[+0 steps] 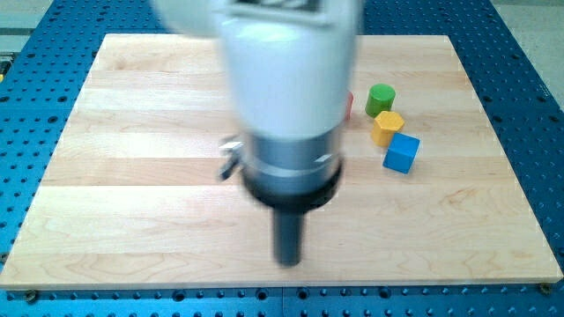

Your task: Touch the bottom of cube

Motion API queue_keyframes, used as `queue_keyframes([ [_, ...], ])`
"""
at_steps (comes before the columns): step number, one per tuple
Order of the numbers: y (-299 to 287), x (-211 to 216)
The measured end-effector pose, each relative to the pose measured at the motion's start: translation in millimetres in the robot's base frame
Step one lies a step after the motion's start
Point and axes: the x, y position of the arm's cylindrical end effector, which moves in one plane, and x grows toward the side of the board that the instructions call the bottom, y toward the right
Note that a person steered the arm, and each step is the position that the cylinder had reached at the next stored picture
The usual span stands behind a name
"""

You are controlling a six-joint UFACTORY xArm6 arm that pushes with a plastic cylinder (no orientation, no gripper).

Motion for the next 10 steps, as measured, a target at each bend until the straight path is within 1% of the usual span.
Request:
queue_keyframes([
  [1, 97.8, -25.5],
  [2, 111.6, -48.2],
  [3, 143.4, -56.4],
  [4, 161.9, -72.0],
  [5, 130.2, -74.1],
  [6, 146.9, -72.0],
  [7, 165.3, -87.0],
  [8, 123.4, -85.6],
  [9, 104.6, -104.3],
  [10, 110.1, -104.6],
])
